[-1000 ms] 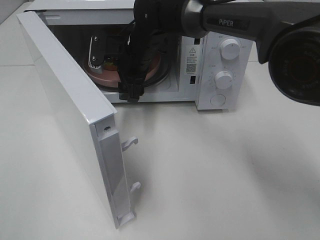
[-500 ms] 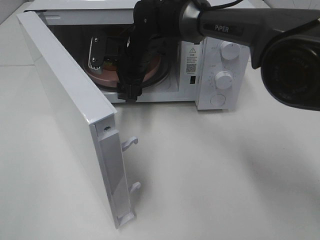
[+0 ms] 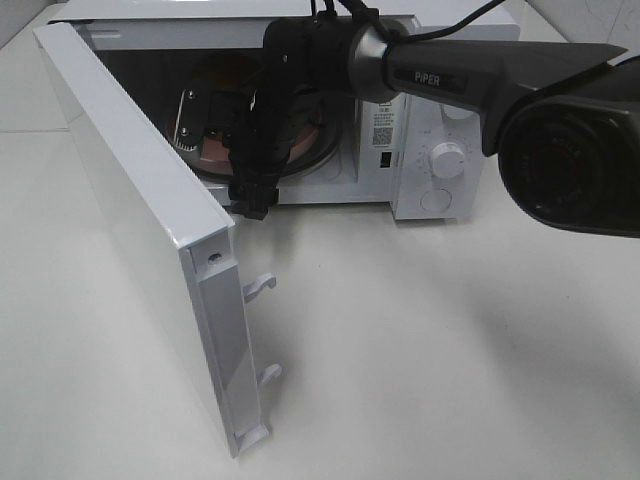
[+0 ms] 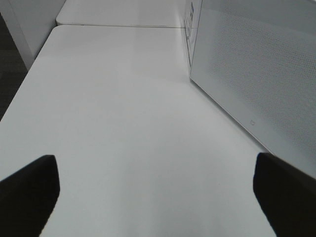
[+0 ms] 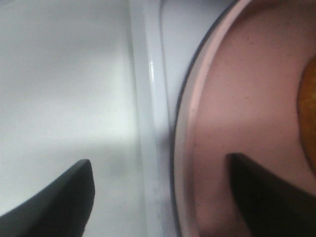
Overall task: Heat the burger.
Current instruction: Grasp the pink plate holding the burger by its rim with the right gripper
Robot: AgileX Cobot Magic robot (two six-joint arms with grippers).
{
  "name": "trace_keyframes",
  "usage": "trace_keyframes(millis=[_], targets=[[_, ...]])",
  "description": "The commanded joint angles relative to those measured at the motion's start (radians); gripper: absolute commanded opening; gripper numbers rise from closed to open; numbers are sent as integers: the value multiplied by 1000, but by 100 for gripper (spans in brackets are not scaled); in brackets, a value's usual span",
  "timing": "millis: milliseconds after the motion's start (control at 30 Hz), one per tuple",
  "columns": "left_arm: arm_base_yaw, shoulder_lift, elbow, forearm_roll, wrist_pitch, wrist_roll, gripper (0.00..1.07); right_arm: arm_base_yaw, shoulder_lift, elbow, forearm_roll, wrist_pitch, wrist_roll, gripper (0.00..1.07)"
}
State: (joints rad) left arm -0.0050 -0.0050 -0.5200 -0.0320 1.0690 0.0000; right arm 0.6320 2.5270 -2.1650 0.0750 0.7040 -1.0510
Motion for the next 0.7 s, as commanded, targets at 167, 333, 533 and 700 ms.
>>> trace_keyframes(millis=[167,333,533,700], targets=[[2,-5,3,-3,3,0,101,-2,8,-5,13,22,-12,76],[2,-5,3,-3,3,0,101,-2,8,-5,13,41,-12,73],[2,-5,3,-3,3,0,101,-2,8,-5,13,45,-17,60],[2,-5,3,-3,3,0,101,-2,8,-5,13,51,-30,25]])
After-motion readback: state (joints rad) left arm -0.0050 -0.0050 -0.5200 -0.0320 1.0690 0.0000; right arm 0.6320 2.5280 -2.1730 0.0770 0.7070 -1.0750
